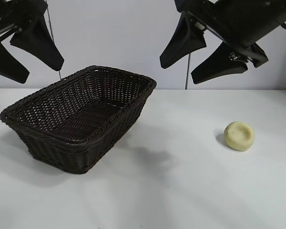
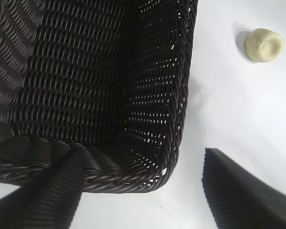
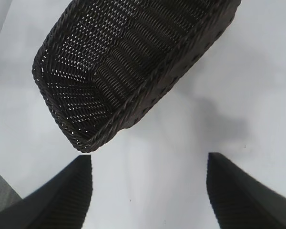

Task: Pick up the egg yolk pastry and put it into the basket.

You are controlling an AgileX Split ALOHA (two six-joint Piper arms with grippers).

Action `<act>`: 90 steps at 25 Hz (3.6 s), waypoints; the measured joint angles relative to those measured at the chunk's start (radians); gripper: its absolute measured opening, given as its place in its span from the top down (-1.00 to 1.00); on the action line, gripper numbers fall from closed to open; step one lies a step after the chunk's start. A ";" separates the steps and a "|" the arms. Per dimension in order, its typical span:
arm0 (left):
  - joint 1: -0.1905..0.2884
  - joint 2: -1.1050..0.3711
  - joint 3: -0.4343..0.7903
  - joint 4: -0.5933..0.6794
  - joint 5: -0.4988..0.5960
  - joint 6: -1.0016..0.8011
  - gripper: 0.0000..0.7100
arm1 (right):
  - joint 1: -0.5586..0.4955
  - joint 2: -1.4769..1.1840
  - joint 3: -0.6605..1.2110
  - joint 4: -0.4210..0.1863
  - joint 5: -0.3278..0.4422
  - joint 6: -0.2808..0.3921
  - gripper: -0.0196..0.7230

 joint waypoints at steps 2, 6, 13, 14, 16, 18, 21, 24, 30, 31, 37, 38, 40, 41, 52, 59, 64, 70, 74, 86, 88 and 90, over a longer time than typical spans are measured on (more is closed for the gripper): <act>0.000 0.000 0.000 0.000 0.000 0.000 -0.44 | 0.000 0.000 0.000 0.000 0.000 0.000 -0.39; 0.000 0.000 0.000 0.000 -0.001 0.000 -0.44 | 0.000 0.000 0.000 -0.001 0.000 0.000 -0.39; 0.000 0.000 0.000 0.000 -0.001 0.000 -0.44 | 0.000 0.000 0.000 -0.003 0.000 0.001 -0.39; 0.000 0.000 0.000 0.000 -0.001 0.000 -0.44 | 0.000 0.000 0.000 -0.003 0.000 0.004 -0.39; 0.000 0.000 0.000 0.000 -0.001 0.000 -0.44 | 0.000 0.000 0.000 -0.003 0.000 0.006 -0.39; 0.000 0.000 0.000 0.000 -0.001 0.000 -0.44 | 0.000 0.000 0.000 -0.003 0.000 0.007 -0.39; 0.000 0.000 0.000 0.000 -0.022 0.000 -0.44 | 0.000 0.000 0.000 -0.003 0.000 0.007 -0.39; 0.000 0.000 0.000 0.000 -0.031 0.000 -0.44 | 0.000 0.000 0.000 -0.003 0.000 0.007 -0.39; 0.000 0.000 0.000 -0.064 -0.003 -0.090 -0.44 | 0.000 0.000 0.000 -0.003 0.000 0.007 -0.39; 0.000 0.000 0.000 -0.077 0.008 -0.151 -0.44 | 0.000 0.000 0.000 -0.003 0.000 0.007 -0.39; 0.000 0.000 0.000 -0.043 0.086 -0.644 -0.44 | 0.000 0.000 0.000 -0.004 0.000 0.007 -0.39; 0.000 0.000 0.000 -0.018 0.093 -0.713 -0.44 | 0.000 0.000 0.000 -0.004 0.000 0.007 -0.39; 0.000 0.000 0.000 0.036 0.094 -0.836 -0.44 | 0.000 0.000 0.000 -0.004 0.000 0.008 -0.39; 0.000 0.000 0.000 0.076 0.091 -0.902 -0.44 | 0.000 0.000 0.000 -0.004 0.000 0.008 -0.39; -0.111 0.002 0.000 0.467 0.064 -1.423 -0.44 | 0.000 0.000 0.000 -0.004 -0.003 0.008 -0.39; -0.120 0.069 0.000 0.488 0.050 -1.458 -0.44 | 0.000 0.000 0.000 -0.004 -0.003 0.008 -0.39; -0.120 0.135 0.000 0.488 -0.006 -1.460 -0.44 | 0.000 0.000 0.000 -0.004 -0.004 0.008 -0.39; -0.120 0.252 0.000 0.485 -0.034 -1.463 -0.44 | 0.000 0.000 0.000 -0.004 -0.004 0.008 -0.39; -0.120 0.316 0.000 0.485 -0.062 -1.463 -0.44 | 0.000 0.000 0.000 -0.004 -0.004 0.008 -0.39; -0.120 0.338 0.000 0.444 -0.107 -1.464 0.21 | 0.000 0.000 0.000 -0.004 -0.004 0.008 -0.39; -0.120 0.338 0.000 0.443 -0.105 -1.469 0.44 | 0.000 0.000 0.000 -0.004 -0.004 0.008 -0.39; -0.120 0.338 0.000 0.442 -0.110 -1.481 0.60 | 0.000 0.000 0.000 -0.004 -0.004 0.008 -0.39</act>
